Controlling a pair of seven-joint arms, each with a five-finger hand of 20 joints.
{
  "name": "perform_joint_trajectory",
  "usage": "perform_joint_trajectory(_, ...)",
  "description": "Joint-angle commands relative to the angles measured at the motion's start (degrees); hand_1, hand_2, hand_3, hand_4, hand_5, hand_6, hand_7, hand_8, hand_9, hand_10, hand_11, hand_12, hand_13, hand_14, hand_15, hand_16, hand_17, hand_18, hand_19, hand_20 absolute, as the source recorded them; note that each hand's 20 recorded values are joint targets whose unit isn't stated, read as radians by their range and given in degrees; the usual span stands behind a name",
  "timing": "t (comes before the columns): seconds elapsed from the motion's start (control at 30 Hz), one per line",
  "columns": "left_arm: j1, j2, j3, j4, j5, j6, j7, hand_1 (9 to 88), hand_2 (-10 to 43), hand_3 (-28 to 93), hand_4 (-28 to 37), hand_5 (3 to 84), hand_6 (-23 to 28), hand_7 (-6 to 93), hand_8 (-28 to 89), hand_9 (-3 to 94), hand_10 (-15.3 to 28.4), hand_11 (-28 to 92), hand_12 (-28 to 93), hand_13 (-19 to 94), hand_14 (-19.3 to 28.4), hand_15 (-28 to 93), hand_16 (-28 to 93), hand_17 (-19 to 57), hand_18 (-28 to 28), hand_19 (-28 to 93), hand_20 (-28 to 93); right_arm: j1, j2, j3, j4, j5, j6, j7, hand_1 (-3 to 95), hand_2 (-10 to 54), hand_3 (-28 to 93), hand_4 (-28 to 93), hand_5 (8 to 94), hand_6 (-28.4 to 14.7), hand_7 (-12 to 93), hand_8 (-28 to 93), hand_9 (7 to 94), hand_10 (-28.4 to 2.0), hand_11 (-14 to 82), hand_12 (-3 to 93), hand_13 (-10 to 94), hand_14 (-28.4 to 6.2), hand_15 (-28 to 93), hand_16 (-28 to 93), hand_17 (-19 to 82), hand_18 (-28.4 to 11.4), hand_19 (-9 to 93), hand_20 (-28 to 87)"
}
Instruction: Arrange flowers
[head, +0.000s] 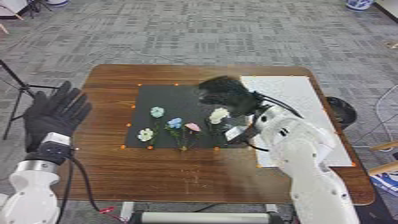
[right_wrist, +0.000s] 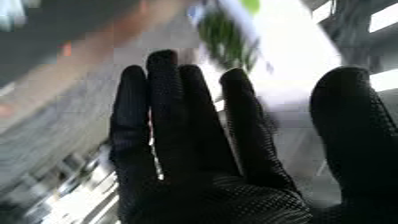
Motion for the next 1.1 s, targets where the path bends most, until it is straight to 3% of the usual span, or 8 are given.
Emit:
perform_joint_trajectory(0.03,1.0,-1.32,-2.02,-0.24,1.87,0.44,1.38,24.7,17.2,67,-28.3,38.8,7.4,8.5,-9,30.6,14.0,15,6,21,12.6,15,-6,-8.4,13.4,34,4,0.5,-2.6,10.9,1.9,15.4,4.3,-2.2,22.4,7.1,75,-24,42.9,-4.9,8,-9,39.4,-17.3,6.1,16.4,31,-16.2,27,16,14,-17.9,50,20)
perform_joint_trajectory(0.2,1.8,-2.06,-3.62,-0.58,2.39,0.72,2.18,24.4,17.1,66,-28.3,37.9,7.1,7.9,-9,28.9,13.1,14,5,20,11.1,14,-6,-7.9,12.4,33,4,-0.2,-4.2,15.5,2.9,26.6,8.2,-0.8,18.0,9.0,75,-24,41.7,-4.6,7,-9,36.7,-17.1,3.3,15.7,27,-14.8,15,17,11,-16.8,40,14)
perform_joint_trajectory(0.47,1.7,-2.11,-5.51,-0.32,2.77,0.20,2.98,24.5,17.0,65,-28.3,37.1,6.8,7.5,-9,28.5,12.9,13,5,19,10.6,12,-6,-7.5,11.8,32,4,-0.4,-4.7,20.4,3.5,34.3,8.8,-0.6,13.1,9.9,75,-23,40.1,-5.4,5,-8,35.5,-15.7,2.7,14.7,27,-14.5,9,20,9,-17.7,38,13)
perform_joint_trajectory(0.73,2.5,-2.81,-5.32,-0.41,2.60,-0.13,2.74,23.9,16.9,66,-28.3,36.6,6.7,7.2,-9,28.0,12.7,13,5,19,10.3,11,-5,-7.4,11.4,32,4,-1.9,-5.0,21.9,2.4,35.7,10.3,0.8,12.8,10.1,75,-23,40.6,-5.6,5,-8,35.6,-15.1,3.1,14.3,28,-14.5,6,25,9,-17.8,38,14)
perform_joint_trajectory(0.87,1.9,-2.11,-5.36,-0.35,2.96,-0.42,2.84,23.9,16.9,66,-28.3,36.6,6.7,7.3,-9,28.0,12.7,13,5,19,10.4,11,-5,-7.5,11.4,32,4,-2.3,-4.9,22.1,2.1,35.8,10.3,1.0,12.9,10.1,76,-23,40.9,-5.4,5,-8,36.1,-14.8,3.2,14.4,28,-14.9,6,25,9,-18.0,38,14)
perform_joint_trajectory(0.97,2.4,-1.19,-5.46,-0.38,2.51,0.13,2.69,23.9,16.8,66,-28.3,36.6,6.7,7.4,-9,28.0,12.7,13,5,19,10.4,11,-5,-7.6,11.5,32,4,-2.5,-5.0,22.4,1.9,36.0,9.7,1.6,13.1,10.3,76,-23,41.2,-5.4,5,-8,36.4,-14.7,3.3,14.4,29,-15.1,6,25,9,-18.2,38,14)
perform_joint_trajectory(1.1,2.9,-1.60,-5.66,-0.68,2.91,-0.20,2.97,24.0,16.8,66,-28.3,36.6,6.8,7.4,-9,28.1,12.8,13,5,19,10.5,11,-5,-7.6,11.5,32,4,-2.9,-4.9,23.0,1.5,35.9,9.7,1.3,13.3,10.3,76,-23,41.4,-5.4,6,-8,36.5,-14.7,3.3,14.5,29,-15.3,7,25,9,-18.3,38,14)
